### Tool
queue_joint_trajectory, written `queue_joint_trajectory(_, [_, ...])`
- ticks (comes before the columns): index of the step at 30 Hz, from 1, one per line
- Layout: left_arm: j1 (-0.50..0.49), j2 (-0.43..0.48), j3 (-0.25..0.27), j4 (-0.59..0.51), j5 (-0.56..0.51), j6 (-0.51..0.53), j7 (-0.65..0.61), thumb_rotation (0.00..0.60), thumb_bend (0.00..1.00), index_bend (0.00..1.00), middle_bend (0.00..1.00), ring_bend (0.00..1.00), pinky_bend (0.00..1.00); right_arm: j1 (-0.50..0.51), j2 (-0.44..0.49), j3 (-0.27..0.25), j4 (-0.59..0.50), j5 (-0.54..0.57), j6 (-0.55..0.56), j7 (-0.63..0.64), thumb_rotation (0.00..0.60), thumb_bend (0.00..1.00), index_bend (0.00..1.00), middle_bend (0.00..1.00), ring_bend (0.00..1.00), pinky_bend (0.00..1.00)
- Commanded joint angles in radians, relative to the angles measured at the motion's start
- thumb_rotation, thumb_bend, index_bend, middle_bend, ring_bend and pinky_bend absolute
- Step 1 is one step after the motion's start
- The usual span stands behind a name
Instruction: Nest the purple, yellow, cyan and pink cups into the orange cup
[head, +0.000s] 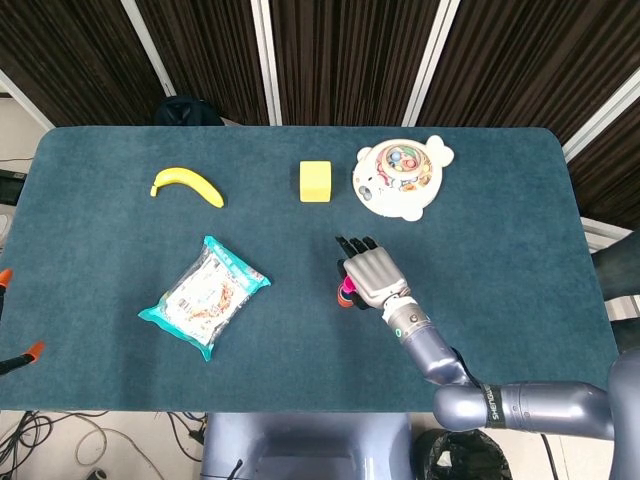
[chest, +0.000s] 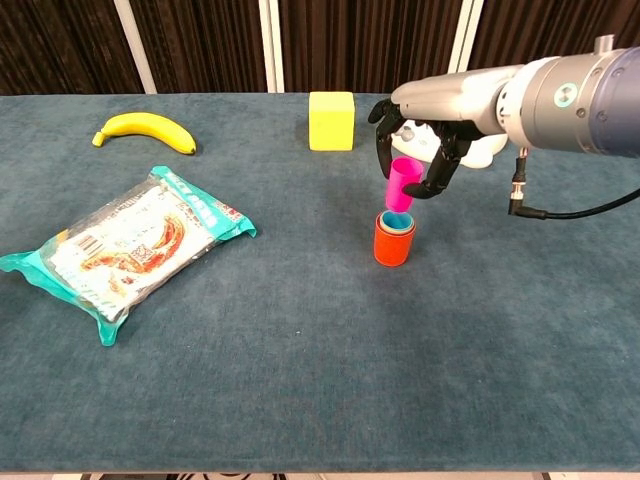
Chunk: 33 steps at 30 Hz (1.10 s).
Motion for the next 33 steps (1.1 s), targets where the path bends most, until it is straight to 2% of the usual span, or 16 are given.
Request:
queue_joint_trajectory(1, [0.001,0.000,-0.001,0.000,-0.001,0.002,0.000,0.600,0.00,0.06,0.01,0.00,0.06,0.000,-0.003,-0.008,0.003,-0.003,0.001,0.004,0.600,0.47,0.47,0.01,0.11,0.14])
queue_joint_trajectory(28, [0.001,-0.003,-0.001,-0.003,-0.005,0.002,0.006,0.600,0.00,0.06,0.00,0.00,0.06,-0.003,-0.032,-0.053,0.039,-0.020,-0.005,0.048,0.600,0.47,0.47,0.01,0.11,0.14])
queue_joint_trajectory(30, [0.001,-0.002,-0.002,-0.004,-0.005,0.003,0.005,0.600,0.00,0.06,0.00,0.00,0.06,-0.003,-0.035,-0.055,0.042,-0.019,-0.007,0.049,0.600,0.47,0.45,0.01,0.11,0.14])
queue_joint_trajectory(33, [0.001,-0.002,-0.002,-0.004,-0.005,0.002,0.004,0.600,0.00,0.06,0.00,0.00,0.06,-0.001,-0.039,-0.058,0.044,-0.016,-0.010,0.050,0.600,0.47,0.37,0.01,0.11,0.14])
